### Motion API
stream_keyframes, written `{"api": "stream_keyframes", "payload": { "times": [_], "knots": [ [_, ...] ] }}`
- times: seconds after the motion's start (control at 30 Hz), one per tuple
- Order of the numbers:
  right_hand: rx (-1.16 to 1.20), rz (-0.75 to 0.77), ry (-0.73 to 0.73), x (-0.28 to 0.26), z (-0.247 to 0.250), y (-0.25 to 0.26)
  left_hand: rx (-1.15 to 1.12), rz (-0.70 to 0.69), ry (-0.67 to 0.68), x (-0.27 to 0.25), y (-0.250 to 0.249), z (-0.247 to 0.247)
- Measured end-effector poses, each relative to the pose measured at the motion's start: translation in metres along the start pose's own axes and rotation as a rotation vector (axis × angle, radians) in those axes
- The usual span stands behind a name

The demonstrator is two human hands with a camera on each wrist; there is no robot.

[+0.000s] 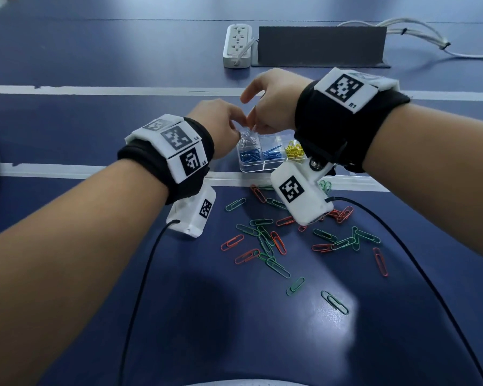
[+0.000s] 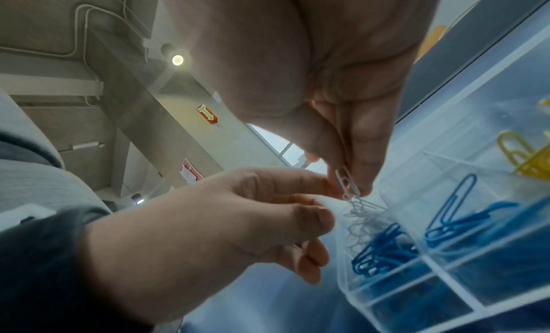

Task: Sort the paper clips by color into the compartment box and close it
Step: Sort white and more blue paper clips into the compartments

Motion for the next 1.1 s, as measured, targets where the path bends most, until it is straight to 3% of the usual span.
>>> {"api": "stream_keyframes", "payload": {
  "times": [0.57, 0.9, 1.1],
  "knots": [
    [0.096, 0.000, 0.056, -0.006, -0.009, 0.000, 0.090, -0.106, -0.033, -0.012, 0.003, 0.005],
    [-0.174, 0.102, 0.287, -0.030, -0.025, 0.002, 0.166, -0.058, 0.063, -0.032, 0.005, -0.001],
    [-0.400, 0.202, 0.256, -0.034, -0.024, 0.002, 0.250, -0.165, 0.173, -0.049, -0.012, -0.012]
  ]
}}
Point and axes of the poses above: each hand's wrist, its own x-axis towards the middle knuckle, its own z-axis out of the back of the hand, y = z × x, the point moved 9 cm from there along x, towards the middle knuckle, and after that the axes turned 9 degrees about -y, right-handed, at the moved point
